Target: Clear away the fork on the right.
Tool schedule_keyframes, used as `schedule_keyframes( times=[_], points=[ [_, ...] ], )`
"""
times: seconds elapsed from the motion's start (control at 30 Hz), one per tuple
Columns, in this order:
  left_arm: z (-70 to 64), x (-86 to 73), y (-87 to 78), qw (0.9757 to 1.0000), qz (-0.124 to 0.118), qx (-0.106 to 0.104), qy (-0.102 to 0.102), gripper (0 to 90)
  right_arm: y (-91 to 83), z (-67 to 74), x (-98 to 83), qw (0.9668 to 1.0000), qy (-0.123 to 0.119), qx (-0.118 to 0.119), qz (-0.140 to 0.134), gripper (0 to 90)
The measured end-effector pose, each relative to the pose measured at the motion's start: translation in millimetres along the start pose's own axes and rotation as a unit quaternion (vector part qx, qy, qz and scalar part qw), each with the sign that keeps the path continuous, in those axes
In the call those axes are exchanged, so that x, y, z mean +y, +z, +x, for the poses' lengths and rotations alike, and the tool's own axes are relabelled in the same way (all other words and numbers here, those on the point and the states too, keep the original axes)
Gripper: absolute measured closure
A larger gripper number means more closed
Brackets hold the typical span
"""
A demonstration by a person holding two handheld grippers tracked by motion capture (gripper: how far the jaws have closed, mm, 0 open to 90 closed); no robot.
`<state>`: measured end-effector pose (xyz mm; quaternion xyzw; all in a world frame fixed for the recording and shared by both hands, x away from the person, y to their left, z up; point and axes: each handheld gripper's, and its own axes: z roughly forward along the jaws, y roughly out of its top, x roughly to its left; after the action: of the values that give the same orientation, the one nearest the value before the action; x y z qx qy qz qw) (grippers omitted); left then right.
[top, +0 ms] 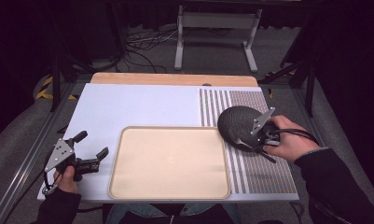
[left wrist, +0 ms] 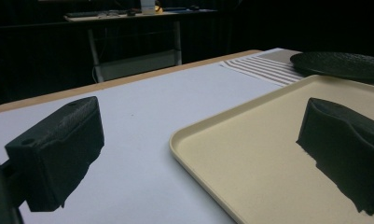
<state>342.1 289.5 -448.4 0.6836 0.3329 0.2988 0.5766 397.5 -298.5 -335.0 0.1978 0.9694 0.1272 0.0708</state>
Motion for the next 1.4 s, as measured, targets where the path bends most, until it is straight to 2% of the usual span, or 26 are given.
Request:
schedule_keyframes(
  times=[0.17, 0.3, 0.33, 0.43, 0.5, 0.7, 0.73, 0.77, 0.97, 1.07, 1.17, 1.23, 1.4],
  points=[
    [-0.2, 0.0, 0.1, 1.0, 0.0, 0.0, 0.0, 0.7, -4.7, 1.9, 4.0, 0.9991, 0.037, 0.007, -0.02, 84.7],
    [-0.1, -0.1, 0.1, 1.0, 0.0, 0.0, 0.0, 0.7, -6.6, 3.6, 7.8, 0.9964, 0.074, 0.021, -0.035, 84.7],
    [-0.1, -0.1, 0.1, 1.0, 0.0, 0.0, 0.0, 0.7, -6.6, 3.6, 7.8, 0.9964, 0.074, 0.021, -0.035, 84.7],
    [0.0, -0.1, 0.1, 1.0, -0.001, 0.0, 0.0, 0.7, -9.6, 5.8, 12.8, 0.9921, 0.11, 0.027, -0.054, 84.7],
    [0.1, 0.0, -0.1, 1.0, 0.0, 0.0, 0.0, 0.7, -11.2, 7.1, 15.9, 0.9903, 0.122, 0.028, -0.061, 84.7],
    [0.0, 0.0, -0.1, 1.0, 0.0, 0.0, 0.0, 0.7, -12.9, 9.7, 23.1, 0.9872, 0.14, 0.03, -0.069, 84.7],
    [0.0, 0.0, -0.1, 1.0, -0.001, 0.0, 0.0, 0.7, -12.9, 10.8, 26.0, 0.9854, 0.15, 0.033, -0.074, 84.7],
    [0.0, 0.0, -0.1, 1.0, -0.001, 0.0, 0.0, 0.7, -12.9, 10.8, 26.0, 0.9854, 0.15, 0.033, -0.074, 84.7],
    [0.1, 0.0, -0.2, 1.0, -0.001, 0.0, -0.001, 0.7, -11.4, 13.9, 36.1, 0.9807, 0.174, 0.046, -0.076, 84.7],
    [0.3, 0.0, -0.2, 1.0, -0.001, 0.0, 0.0, 0.7, -9.9, 15.1, 41.4, 0.9773, 0.19, 0.057, -0.076, 84.7],
    [0.4, 0.0, -0.5, 1.0, -0.001, 0.0, 0.0, 0.7, -8.5, 16.3, 46.9, 0.9751, 0.199, 0.063, -0.073, 84.7],
    [0.5, 0.0, -0.4, 1.0, -0.001, 0.001, 0.0, 0.7, -7.9, 17.3, 50.2, 0.9753, 0.199, 0.064, -0.073, 84.7],
    [0.6, -0.1, -0.4, 1.0, -0.002, 0.0, -0.002, 0.7, -5.5, 20.2, 58.5, 0.9728, 0.207, 0.071, -0.075, 84.7]
  ],
)
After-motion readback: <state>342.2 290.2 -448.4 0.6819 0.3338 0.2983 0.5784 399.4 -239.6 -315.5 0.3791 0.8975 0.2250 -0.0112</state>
